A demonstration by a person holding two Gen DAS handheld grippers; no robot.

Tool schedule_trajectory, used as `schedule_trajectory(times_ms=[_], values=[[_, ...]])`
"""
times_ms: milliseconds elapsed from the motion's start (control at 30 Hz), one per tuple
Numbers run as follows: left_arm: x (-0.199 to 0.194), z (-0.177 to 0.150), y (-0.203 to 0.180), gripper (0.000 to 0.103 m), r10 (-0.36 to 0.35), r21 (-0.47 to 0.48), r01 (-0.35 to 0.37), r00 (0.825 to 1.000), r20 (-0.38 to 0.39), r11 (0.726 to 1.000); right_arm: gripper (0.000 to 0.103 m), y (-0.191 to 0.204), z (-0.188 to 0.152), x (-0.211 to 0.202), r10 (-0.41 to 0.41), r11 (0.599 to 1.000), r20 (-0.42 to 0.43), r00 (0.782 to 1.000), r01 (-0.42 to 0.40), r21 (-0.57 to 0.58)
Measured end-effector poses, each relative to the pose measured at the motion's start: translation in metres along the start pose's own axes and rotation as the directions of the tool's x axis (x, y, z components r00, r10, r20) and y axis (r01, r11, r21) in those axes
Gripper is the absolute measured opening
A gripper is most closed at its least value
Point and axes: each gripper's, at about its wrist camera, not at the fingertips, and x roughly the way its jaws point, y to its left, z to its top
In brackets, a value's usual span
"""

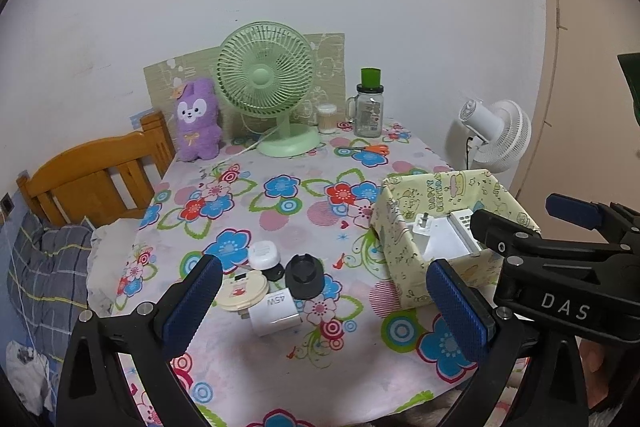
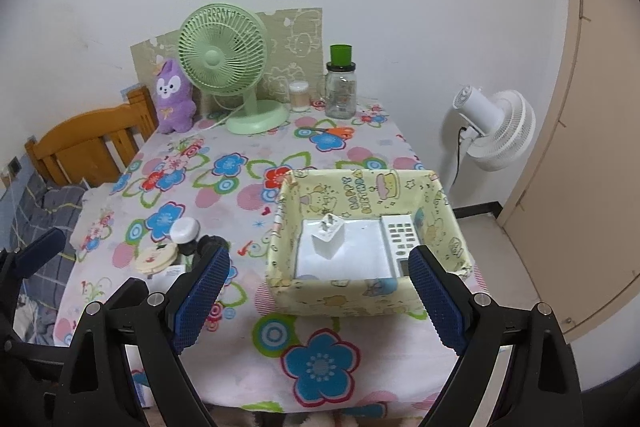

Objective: Organize rigid objects
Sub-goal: 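Withdraw both grippers from the box back toward the remaining objects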

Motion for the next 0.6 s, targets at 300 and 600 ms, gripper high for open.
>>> schedule_trajectory(times_ms=[300,600], values=[[0.005,-0.007,0.018,0.103,0.026,-0.027,-0.026,1.0,-0.013,0.999,0.093,0.02,-0.005,-0.004,-0.009,1.0,0.09,0.996,0.011,-0.027],[0.018,-0.019,0.037,0.103,0.02,-0.055,-0.023,0.998,-0.052,0.998,0.093,0.039,-0.014,0.007,0.025,0.998,0.103,0.994,-0.02,-0.054]])
